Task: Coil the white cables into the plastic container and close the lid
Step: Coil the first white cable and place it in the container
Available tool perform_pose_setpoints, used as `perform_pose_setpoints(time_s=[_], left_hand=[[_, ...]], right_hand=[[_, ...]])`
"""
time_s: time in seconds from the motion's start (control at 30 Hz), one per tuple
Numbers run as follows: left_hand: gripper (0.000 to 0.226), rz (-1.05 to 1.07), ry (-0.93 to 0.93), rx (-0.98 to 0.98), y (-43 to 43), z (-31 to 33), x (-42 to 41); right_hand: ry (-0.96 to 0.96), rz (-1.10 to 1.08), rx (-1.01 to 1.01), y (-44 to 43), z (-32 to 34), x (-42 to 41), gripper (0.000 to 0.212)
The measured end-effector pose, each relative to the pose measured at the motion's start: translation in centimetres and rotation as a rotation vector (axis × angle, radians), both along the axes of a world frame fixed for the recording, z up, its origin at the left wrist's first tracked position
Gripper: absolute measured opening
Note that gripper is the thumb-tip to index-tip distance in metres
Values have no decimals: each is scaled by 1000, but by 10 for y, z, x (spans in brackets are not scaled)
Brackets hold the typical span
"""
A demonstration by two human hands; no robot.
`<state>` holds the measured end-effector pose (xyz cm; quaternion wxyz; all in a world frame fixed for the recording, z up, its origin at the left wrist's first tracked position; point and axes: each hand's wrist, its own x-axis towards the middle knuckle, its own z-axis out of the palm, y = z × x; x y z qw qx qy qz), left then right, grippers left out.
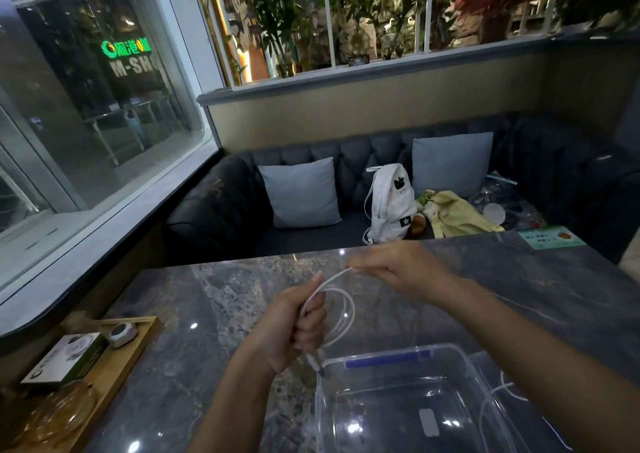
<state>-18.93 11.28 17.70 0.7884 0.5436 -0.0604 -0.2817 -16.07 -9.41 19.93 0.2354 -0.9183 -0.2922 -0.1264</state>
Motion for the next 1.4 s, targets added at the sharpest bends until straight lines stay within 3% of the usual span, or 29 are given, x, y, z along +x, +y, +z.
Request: perform_pose_setpoints(time_s=[0.13, 0.33, 0.4, 0.53, 0.63, 0.77, 0.83, 0.93, 1.07, 1.17, 1.3, 1.4], left_hand=[[45, 51, 71, -243, -4, 2, 0], [46, 239, 83, -244, -2, 4, 6], [49, 281, 88, -235, -1, 5, 7], [55, 353, 55, -169, -13, 4, 5], [55, 352, 64, -212, -21, 2, 1], [54, 338, 101, -235, -18, -1, 2], [47, 314, 77, -194, -16, -4, 3], [37, 180, 31, -77, -8, -2, 3], [55, 11, 51, 63, 1, 8, 5], [53, 110, 38, 133, -6, 13, 6], [55, 266, -54, 254, -7, 9, 6], [54, 309, -148, 337, -1, 7, 9]], right_hand=[[114, 20, 103, 12, -26, -8, 28], [735, 170, 857, 25, -30, -24, 25], [859, 216, 1066, 28, -27, -28, 30], [812, 77, 1007, 44, -29, -31, 34], [843, 76, 1193, 53, -30, -32, 22], [980, 233, 1487, 53, -24, -32, 18], [978, 237, 1497, 55, -22, -33, 18], [935, 138, 1354, 55, -19, -31, 30], [987, 125, 1166, 50, -15, -27, 26], [975, 117, 1124, 52, -14, -26, 23], [837, -35, 891, 48, -18, -25, 32], [752, -87, 715, 39, -19, -25, 18]])
